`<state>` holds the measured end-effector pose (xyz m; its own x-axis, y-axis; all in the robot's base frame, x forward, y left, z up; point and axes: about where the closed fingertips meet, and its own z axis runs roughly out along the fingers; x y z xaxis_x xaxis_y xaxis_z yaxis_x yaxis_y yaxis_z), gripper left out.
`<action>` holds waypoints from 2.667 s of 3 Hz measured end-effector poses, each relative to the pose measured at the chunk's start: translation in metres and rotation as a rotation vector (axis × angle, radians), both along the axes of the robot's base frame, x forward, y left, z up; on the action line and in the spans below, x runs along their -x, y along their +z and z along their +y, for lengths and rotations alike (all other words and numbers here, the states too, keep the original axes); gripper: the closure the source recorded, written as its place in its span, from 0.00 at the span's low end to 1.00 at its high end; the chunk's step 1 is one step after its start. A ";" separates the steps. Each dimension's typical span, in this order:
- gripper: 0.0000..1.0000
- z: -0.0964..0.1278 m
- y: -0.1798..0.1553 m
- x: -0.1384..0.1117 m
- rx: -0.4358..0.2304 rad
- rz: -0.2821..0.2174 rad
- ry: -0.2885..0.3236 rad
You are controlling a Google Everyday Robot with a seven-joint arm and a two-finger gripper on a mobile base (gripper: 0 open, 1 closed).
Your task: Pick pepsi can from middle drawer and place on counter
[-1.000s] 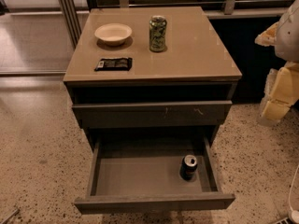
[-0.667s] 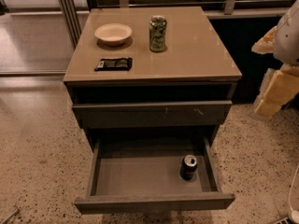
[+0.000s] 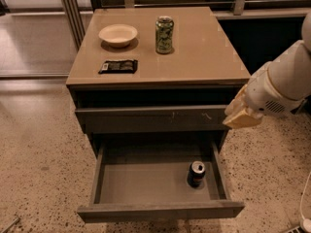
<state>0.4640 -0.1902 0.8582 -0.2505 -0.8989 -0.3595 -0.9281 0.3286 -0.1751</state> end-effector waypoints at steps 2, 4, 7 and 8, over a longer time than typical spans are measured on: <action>1.00 0.025 -0.076 -0.043 -0.134 -0.052 -0.014; 1.00 -0.022 -0.136 -0.037 -0.048 -0.021 -0.041; 1.00 -0.086 -0.285 -0.028 -0.146 0.031 -0.083; 1.00 -0.086 -0.283 -0.028 -0.144 0.029 -0.083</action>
Offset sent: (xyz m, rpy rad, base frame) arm 0.0182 0.0206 -0.0665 0.1007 0.0156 0.0109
